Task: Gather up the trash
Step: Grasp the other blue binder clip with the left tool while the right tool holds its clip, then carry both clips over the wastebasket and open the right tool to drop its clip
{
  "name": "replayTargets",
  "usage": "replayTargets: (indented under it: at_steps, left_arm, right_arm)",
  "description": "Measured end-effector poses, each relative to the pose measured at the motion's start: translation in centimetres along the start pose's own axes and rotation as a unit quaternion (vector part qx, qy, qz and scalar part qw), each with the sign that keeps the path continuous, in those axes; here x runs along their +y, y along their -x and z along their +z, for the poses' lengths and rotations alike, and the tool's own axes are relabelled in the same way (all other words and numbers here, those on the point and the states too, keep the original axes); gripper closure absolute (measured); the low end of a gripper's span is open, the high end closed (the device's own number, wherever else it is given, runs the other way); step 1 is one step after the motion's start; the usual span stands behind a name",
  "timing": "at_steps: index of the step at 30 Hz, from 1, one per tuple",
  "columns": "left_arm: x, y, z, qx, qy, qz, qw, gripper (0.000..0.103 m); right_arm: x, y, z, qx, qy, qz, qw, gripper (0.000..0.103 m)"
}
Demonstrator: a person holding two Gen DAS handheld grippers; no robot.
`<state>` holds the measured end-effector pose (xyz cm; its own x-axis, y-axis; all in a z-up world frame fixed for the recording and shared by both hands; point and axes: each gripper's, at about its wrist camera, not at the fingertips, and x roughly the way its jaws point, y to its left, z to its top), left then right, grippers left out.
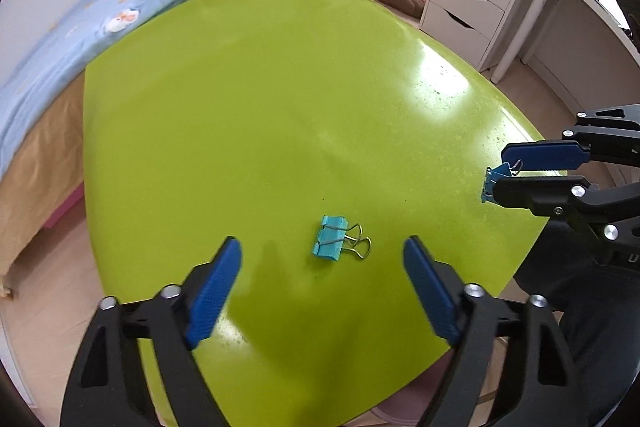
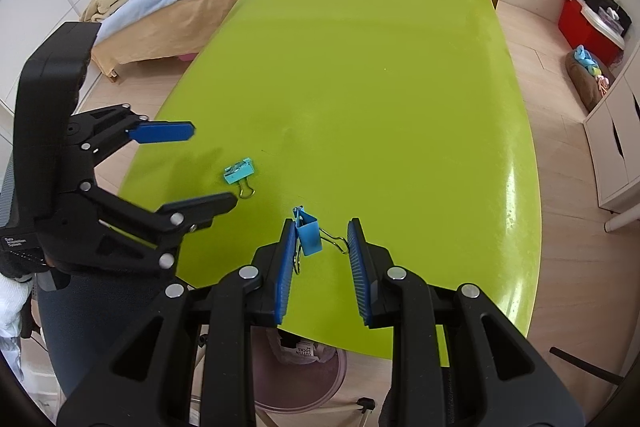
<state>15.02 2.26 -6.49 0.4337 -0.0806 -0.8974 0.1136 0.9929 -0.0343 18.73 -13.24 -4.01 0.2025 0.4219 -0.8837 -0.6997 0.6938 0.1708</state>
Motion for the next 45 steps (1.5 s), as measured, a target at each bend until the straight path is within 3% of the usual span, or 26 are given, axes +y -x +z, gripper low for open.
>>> replayTargets:
  at_steps: [2, 4, 5, 7, 10, 19, 28, 45]
  left_arm:
    - [-0.2, -0.3, 0.2, 0.003, -0.003, -0.002, 1.0, 0.037]
    - [-0.4, -0.7, 0.2, 0.005, 0.0, -0.004, 1.0, 0.056]
    - [-0.4, -0.8, 0.2, 0.006, 0.001, -0.006, 1.0, 0.06]
    - [-0.6, -0.9, 0.2, 0.007, 0.0, -0.005, 1.0, 0.086]
    - [-0.5, -0.8, 0.0, 0.003, 0.009, -0.003, 1.0, 0.094]
    - [0.2, 1.1, -0.8, -0.016, 0.038, -0.002, 0.9992, 0.097]
    - [-1.3, 5.4, -2.4, -0.052, 0.045, -0.007, 0.9976, 0.097]
    - [-4.9, 10.8, -8.0, -0.103, 0.049, -0.016, 0.9933, 0.097]
  right_arm:
    - [-0.1, -0.1, 0.0, 0.001, 0.0, 0.0, 1.0, 0.077]
    - [0.0, -0.2, 0.2, 0.001, 0.0, 0.001, 1.0, 0.077]
    - [-0.1, -0.3, 0.2, 0.001, -0.001, 0.002, 1.0, 0.077]
    - [0.0, -0.3, 0.2, 0.0, 0.0, 0.002, 1.0, 0.077]
    - [0.0, -0.4, 0.2, 0.0, 0.0, 0.003, 1.0, 0.077]
    - [0.5, -0.2, -0.1, -0.005, 0.006, 0.007, 1.0, 0.077]
    - [1.4, 2.4, -1.1, -0.028, 0.018, 0.014, 0.999, 0.077]
    - [3.5, 8.3, -7.8, -0.065, 0.041, 0.048, 0.996, 0.077]
